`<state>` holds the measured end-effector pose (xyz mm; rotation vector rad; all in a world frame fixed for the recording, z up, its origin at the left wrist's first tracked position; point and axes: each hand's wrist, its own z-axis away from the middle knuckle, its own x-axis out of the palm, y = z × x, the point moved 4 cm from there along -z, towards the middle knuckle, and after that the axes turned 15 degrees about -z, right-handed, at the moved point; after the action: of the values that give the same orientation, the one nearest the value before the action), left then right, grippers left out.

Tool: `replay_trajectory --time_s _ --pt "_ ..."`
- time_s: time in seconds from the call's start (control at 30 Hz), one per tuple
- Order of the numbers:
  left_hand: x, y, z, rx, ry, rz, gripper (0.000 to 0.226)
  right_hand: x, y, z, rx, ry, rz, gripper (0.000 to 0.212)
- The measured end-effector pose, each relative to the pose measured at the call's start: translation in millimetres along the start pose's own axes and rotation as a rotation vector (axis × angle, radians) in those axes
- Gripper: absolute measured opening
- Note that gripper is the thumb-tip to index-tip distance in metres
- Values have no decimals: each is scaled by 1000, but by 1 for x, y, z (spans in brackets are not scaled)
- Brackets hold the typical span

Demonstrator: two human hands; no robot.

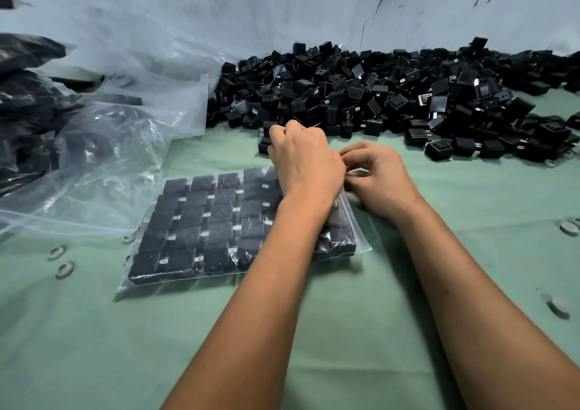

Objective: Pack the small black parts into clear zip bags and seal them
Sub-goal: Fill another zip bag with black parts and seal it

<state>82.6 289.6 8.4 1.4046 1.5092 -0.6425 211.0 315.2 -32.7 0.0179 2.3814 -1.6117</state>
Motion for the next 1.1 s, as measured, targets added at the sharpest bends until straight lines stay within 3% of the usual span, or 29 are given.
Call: replay_trajectory --time_s 0.1,0.23,0.37,0.5,0.73,0.9,1.1 --pt "2 0 -2 22 -43 13 19 1 8 0 91 51 -102 14" --pt "1 -22 -13 -25 -155 196 20 -1 15 -1 151 211 -89 5" --pt "8 -63 -23 -93 -238 191 12 0 15 1 191 288 -181 11" --pt "13 -73 -22 -43 -333 197 8 1 14 2 213 363 -138 9" --pt "15 -75 -22 -47 -355 223 6 11 6 4 217 349 0 23" --pt "19 -73 -21 -40 -357 244 3 14 -3 7 139 339 14 20" --pt "19 -60 -16 42 -351 223 17 20 -4 7 110 230 5 22"
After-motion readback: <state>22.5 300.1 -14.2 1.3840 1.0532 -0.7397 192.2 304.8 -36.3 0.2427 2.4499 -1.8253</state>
